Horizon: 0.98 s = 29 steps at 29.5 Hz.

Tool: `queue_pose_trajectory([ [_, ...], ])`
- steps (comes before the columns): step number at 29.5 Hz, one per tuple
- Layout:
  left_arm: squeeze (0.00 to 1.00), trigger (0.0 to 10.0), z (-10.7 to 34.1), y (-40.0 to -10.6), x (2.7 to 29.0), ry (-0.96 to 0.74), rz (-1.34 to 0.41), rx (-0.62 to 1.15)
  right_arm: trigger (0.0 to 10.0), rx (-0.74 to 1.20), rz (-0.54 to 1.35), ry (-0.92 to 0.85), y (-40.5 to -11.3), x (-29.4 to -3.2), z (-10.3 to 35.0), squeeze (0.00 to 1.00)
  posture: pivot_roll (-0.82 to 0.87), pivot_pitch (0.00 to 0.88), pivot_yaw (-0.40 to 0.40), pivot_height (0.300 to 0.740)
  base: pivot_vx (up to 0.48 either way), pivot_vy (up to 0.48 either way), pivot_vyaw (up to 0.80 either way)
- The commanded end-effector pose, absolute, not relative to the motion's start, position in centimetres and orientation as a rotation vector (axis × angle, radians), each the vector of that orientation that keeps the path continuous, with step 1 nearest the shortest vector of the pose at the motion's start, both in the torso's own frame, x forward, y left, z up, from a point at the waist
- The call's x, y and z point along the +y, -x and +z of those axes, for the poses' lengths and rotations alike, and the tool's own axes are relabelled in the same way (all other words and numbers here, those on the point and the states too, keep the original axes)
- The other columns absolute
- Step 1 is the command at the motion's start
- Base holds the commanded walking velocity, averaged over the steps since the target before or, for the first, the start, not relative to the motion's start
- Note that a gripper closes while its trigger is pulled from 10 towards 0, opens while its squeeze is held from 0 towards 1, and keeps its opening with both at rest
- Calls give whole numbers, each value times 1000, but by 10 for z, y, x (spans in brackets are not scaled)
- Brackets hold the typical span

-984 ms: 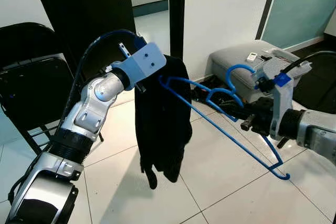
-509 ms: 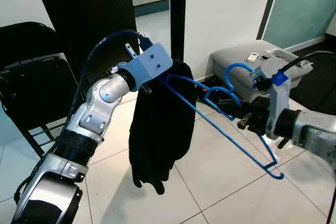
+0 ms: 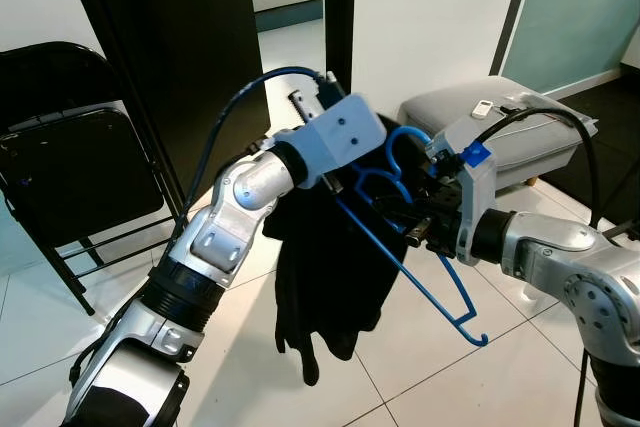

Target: Hang hanger

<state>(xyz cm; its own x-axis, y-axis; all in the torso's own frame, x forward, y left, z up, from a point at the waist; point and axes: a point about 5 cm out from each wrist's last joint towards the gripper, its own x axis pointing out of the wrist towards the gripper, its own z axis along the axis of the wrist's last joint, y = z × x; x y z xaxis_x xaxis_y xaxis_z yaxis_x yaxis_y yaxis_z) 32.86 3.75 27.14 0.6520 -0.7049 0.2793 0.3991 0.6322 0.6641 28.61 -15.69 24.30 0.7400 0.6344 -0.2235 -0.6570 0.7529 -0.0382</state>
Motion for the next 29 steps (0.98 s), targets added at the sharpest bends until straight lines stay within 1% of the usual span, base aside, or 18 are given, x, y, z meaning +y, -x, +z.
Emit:
queue_pose_trajectory([
  [1, 0, 10000, 272, -318, 28, -556, -718, -579, 10000, 141, 665, 106, -294, -155, 250, 0, -114, 12, 74, 740, 0, 0, 0],
  [3, 0, 10000, 267, -311, 23, -496, -731, -561, 10000, 66, 527, 74, -309, -163, 260, 0, -112, 10, 71, 740, 0, 0, 0],
  [6, 0, 10000, 264, -309, 22, -477, -731, -552, 10000, 37, 480, 60, -313, -166, 264, 0, -112, 10, 71, 740, 0, 0, 0],
  [8, 0, 10000, 259, -306, 23, -448, -729, -530, 10000, -42, 381, 4, -322, -175, 273, 0, -109, 9, 68, 740, 0, 0, 0],
  [10, 0, 10000, 258, -305, 23, -442, -729, -524, 10000, -62, 360, -14, -324, -178, 274, 0, -108, 8, 67, 740, 0, 0, 0],
  [11, 0, 10000, 255, -304, 24, -435, -728, -513, 10000, -80, 396, -49, -323, -177, 275, 0, -104, 7, 65, 740, 0, 0, 0],
  [14, 0, 10000, 247, -301, 29, -442, -731, -481, 10000, -160, 601, -162, -311, -167, 283, 0, -102, 5, 65, 740, 0, 0, 0],
  [17, 0, 10000, 244, -300, 32, -450, -731, -462, 10000, -185, 639, -183, -309, -165, 286, 0, -107, 4, 65, 740, 0, 0, 0],
  [23, 0, 10000, 240, -299, 35, -454, -746, -432, 10000, -202, 651, -184, -309, -164, 286, 0, -103, 5, 60, 740, 0, 0, 0],
  [25, 0, 10000, 239, -298, 33, -453, -765, -427, 10000, -202, 647, -181, -310, -165, 285, 0, -102, 6, 59, 740, 0, 0, 0],
  [27, 12, 10000, 243, -293, 26, -392, -801, -435, 10000, -195, 647, -166, -312, -165, 282, 0, -101, 9, 56, 740, 0, 0, 0],
  [29, 12, 10000, 243, -293, 26, -392, -801, -435, 10000, -195, 647, -166, -312, -165, 282, 0, -101, 9, 56, 740, 0, 0, 0],
])
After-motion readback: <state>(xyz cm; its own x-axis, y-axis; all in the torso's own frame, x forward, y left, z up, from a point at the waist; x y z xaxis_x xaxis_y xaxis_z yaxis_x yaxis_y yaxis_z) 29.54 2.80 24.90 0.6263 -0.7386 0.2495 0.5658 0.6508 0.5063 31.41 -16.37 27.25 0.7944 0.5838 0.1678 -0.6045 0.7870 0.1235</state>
